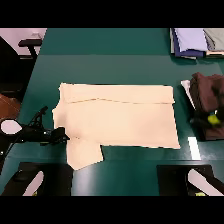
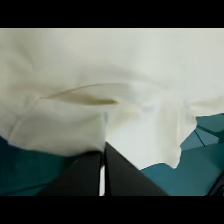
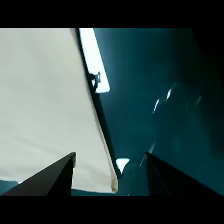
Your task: Fold the shirts.
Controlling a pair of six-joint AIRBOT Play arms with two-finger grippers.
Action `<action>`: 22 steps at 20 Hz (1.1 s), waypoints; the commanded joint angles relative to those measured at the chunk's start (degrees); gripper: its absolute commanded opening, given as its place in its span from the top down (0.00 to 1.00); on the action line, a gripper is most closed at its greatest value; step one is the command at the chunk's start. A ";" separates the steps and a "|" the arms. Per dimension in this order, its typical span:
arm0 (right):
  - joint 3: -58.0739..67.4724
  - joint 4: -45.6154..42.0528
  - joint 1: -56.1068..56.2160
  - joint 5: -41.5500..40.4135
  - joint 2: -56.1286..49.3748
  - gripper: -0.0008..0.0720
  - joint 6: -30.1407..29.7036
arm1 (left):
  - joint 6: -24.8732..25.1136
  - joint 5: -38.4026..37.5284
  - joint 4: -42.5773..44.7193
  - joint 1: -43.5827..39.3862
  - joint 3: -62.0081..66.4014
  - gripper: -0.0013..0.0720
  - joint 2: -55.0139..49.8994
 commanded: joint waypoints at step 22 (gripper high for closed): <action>-4.87 -6.49 7.82 8.83 16.06 0.97 -0.04 | -5.03 -24.11 4.50 0.00 8.11 0.95 16.24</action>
